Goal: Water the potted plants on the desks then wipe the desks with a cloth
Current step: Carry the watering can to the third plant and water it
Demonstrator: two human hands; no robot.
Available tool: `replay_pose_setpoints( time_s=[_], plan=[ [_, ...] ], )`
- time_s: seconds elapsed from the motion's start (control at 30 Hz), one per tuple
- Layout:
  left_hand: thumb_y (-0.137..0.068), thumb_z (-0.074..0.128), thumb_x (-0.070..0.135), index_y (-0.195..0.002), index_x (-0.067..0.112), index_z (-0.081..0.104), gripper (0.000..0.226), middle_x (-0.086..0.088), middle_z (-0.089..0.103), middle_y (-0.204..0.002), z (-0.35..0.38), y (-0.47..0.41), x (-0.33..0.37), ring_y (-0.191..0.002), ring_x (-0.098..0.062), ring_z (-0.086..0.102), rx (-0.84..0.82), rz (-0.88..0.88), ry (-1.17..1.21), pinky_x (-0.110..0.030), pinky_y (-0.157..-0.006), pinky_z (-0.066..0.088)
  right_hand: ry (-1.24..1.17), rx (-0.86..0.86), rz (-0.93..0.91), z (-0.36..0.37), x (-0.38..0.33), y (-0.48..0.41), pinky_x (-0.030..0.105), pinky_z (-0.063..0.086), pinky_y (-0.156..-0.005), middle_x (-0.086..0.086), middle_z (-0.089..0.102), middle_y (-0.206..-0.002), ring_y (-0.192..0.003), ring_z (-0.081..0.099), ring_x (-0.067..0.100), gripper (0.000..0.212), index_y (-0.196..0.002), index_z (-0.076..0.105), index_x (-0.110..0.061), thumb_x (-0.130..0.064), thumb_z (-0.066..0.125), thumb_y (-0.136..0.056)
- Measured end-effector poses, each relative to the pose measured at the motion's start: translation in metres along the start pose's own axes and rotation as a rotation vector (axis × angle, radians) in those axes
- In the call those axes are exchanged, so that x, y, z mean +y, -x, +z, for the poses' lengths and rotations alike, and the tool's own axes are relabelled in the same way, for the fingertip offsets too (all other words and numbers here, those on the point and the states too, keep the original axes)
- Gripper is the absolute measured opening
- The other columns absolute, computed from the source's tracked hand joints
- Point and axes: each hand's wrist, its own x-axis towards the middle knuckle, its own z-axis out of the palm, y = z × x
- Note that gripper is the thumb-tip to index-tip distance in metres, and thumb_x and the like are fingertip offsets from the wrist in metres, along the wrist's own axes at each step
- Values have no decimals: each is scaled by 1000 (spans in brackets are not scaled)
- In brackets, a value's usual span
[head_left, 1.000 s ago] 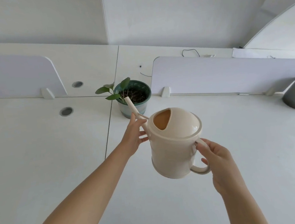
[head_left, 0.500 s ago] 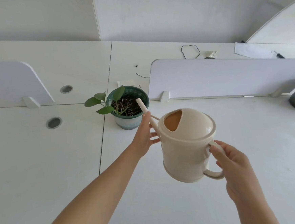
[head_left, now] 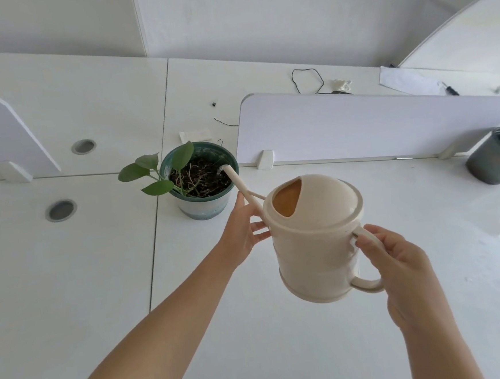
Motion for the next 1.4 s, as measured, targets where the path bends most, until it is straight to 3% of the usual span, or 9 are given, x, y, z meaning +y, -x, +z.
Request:
replay_pose_setpoints(
  time_s=[0.1, 0.33, 0.43, 0.6, 0.8, 0.93, 1.07, 1.23, 1.4],
  plan=[
    [-60, 54, 15, -140, 30, 32, 85, 7, 61, -65, -4, 5, -2, -64, -14, 61, 5, -8, -26, -29, -65, 54, 1, 3, 1, 0, 2, 6, 4, 41, -41, 9, 52, -131, -88, 49, 6, 18, -72, 60, -8, -11, 54, -89],
    [-67, 46, -4, -143, 38, 19, 91, 0, 58, -84, -18, 20, 11, -80, -21, 58, 65, 60, -13, -36, -74, 52, -35, -38, -4, 13, 3, 14, 2, 39, -39, 9, 53, -129, -82, 46, 2, 18, -74, 62, -5, -10, 54, -90],
    [-68, 45, -3, -137, 37, 29, 81, -1, 59, -93, -23, 21, 22, -82, -22, 57, 83, 67, -15, -34, -70, 51, -41, -48, -21, 24, -1, 14, 2, 38, -38, 12, 53, -130, -78, 45, 3, 16, -77, 62, -5, -10, 53, -90],
    [-67, 49, 5, -100, 31, 52, 41, 2, 57, -94, -27, 20, 31, -78, -19, 56, 102, 70, 3, -30, -63, 49, -11, -43, -40, 38, -3, 10, 2, 36, -37, 17, 52, -130, -78, 44, 8, 20, -71, 59, -5, -10, 54, -89],
    [-65, 49, 6, -133, 27, 39, 72, 1, 57, -97, -24, 21, 24, -82, -20, 57, 97, 33, -32, -28, -57, 49, 11, -24, -20, 32, 5, 17, 2, 36, -37, 13, 53, -120, -76, 43, 6, 16, -82, 62, -2, -13, 54, -90],
    [-77, 42, -3, -142, 29, 26, 75, -1, 54, -103, -18, 27, 13, -80, -20, 58, 91, -13, -65, -27, -54, 51, 21, -3, 2, 22, 11, 27, 4, 37, -37, 13, 54, -125, -86, 44, 12, 18, -85, 62, 1, -14, 55, -90],
    [-76, 41, -6, -144, 35, 17, 82, -3, 55, -109, -10, 41, 8, -90, -25, 58, 71, -26, -76, -35, -67, 52, -29, -16, 24, 12, 21, 43, 6, 40, -40, 9, 53, -111, -78, 45, 7, 18, -89, 64, 3, -13, 55, -89],
    [-78, 42, -5, -145, 35, 15, 83, -4, 54, -115, -22, 71, 0, -104, -30, 58, 97, 5, -105, -42, -87, 51, -54, -24, 117, 9, 49, 63, 18, 37, -60, 9, 59, -121, -103, 50, 17, 14, -80, 62, 5, -6, 54, -86],
    [-86, 40, 3, -146, 32, 17, 70, -4, 55, -124, -52, 115, -14, -117, -31, 53, 230, -40, -160, -50, -106, 36, 9, -63, 194, 19, 79, 81, 28, 26, -66, 8, 44, -85, -79, 35, 20, 26, -87, 52, 22, -3, 52, -80]
  ],
)
